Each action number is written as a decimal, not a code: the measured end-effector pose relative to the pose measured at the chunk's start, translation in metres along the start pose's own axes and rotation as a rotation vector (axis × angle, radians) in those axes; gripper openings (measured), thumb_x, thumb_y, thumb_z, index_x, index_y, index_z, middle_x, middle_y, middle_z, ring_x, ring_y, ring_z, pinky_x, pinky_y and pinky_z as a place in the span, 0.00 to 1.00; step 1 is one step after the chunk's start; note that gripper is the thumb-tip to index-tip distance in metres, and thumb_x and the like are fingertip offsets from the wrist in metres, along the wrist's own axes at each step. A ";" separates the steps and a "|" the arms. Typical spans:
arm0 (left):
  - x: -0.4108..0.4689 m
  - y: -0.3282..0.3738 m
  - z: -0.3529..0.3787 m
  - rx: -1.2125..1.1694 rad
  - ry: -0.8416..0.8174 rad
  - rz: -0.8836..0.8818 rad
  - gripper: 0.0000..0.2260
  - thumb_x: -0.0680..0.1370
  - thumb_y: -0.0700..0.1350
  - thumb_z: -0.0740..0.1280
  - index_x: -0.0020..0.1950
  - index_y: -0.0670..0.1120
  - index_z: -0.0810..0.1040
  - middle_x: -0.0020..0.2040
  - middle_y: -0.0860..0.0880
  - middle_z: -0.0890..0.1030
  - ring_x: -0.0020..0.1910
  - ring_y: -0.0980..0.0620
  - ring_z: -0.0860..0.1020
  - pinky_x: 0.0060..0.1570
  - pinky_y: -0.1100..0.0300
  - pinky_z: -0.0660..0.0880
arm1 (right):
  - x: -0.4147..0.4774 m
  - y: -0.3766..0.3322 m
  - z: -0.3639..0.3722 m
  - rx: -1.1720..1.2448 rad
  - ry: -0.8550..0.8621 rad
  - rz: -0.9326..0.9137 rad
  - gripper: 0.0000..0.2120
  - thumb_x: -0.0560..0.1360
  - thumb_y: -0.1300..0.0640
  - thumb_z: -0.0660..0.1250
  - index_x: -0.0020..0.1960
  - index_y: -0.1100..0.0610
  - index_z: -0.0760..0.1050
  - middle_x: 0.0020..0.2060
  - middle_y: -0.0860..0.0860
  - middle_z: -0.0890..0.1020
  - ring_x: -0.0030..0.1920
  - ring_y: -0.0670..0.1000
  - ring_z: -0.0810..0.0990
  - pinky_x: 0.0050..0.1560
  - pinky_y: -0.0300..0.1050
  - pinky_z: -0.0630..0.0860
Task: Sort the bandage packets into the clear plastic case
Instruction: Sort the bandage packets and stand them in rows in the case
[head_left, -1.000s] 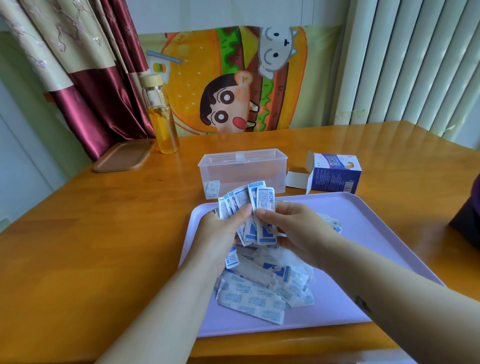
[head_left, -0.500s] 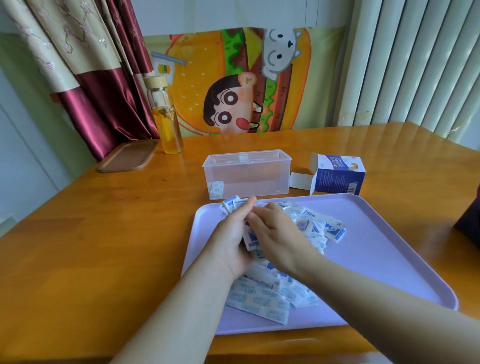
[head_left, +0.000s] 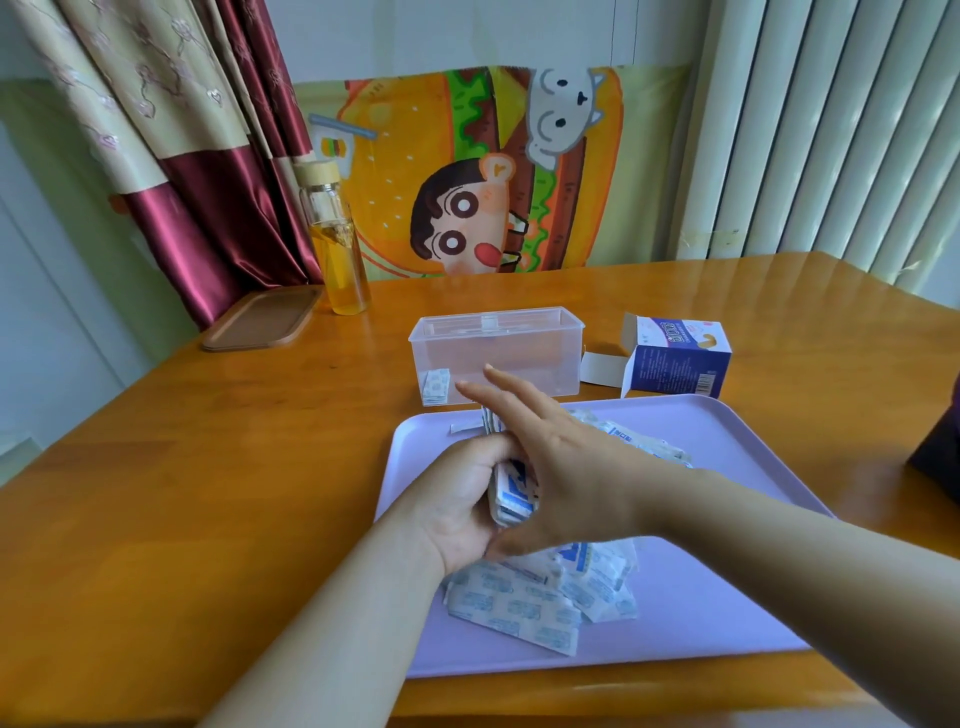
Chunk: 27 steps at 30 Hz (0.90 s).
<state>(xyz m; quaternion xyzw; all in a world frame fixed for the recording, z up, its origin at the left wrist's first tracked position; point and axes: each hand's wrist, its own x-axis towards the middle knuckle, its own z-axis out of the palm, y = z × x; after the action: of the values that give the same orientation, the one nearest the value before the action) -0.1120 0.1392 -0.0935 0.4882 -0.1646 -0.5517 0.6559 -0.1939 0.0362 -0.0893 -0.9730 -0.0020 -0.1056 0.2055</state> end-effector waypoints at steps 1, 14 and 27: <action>-0.001 0.000 -0.001 0.013 -0.010 0.012 0.12 0.78 0.38 0.58 0.40 0.42 0.80 0.36 0.44 0.80 0.35 0.51 0.81 0.35 0.60 0.76 | 0.001 0.003 -0.001 0.022 0.019 -0.002 0.56 0.59 0.45 0.79 0.75 0.42 0.46 0.72 0.44 0.56 0.70 0.46 0.60 0.64 0.39 0.66; -0.002 0.004 0.006 0.242 0.052 0.198 0.10 0.77 0.35 0.63 0.39 0.47 0.75 0.31 0.52 0.74 0.26 0.57 0.70 0.27 0.66 0.69 | 0.000 0.007 -0.009 -0.022 0.049 -0.059 0.39 0.63 0.43 0.77 0.69 0.42 0.62 0.67 0.42 0.58 0.55 0.52 0.77 0.51 0.45 0.77; -0.009 0.004 0.010 0.419 0.035 0.362 0.13 0.75 0.29 0.62 0.38 0.45 0.76 0.31 0.50 0.74 0.30 0.55 0.72 0.30 0.65 0.72 | -0.005 0.000 -0.018 -0.028 0.084 -0.106 0.38 0.63 0.46 0.78 0.68 0.45 0.65 0.70 0.43 0.53 0.42 0.43 0.77 0.47 0.41 0.77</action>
<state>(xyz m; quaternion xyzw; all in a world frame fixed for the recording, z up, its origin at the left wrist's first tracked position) -0.1201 0.1424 -0.0831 0.5854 -0.3481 -0.3709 0.6313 -0.2026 0.0296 -0.0739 -0.9689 -0.0435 -0.1571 0.1859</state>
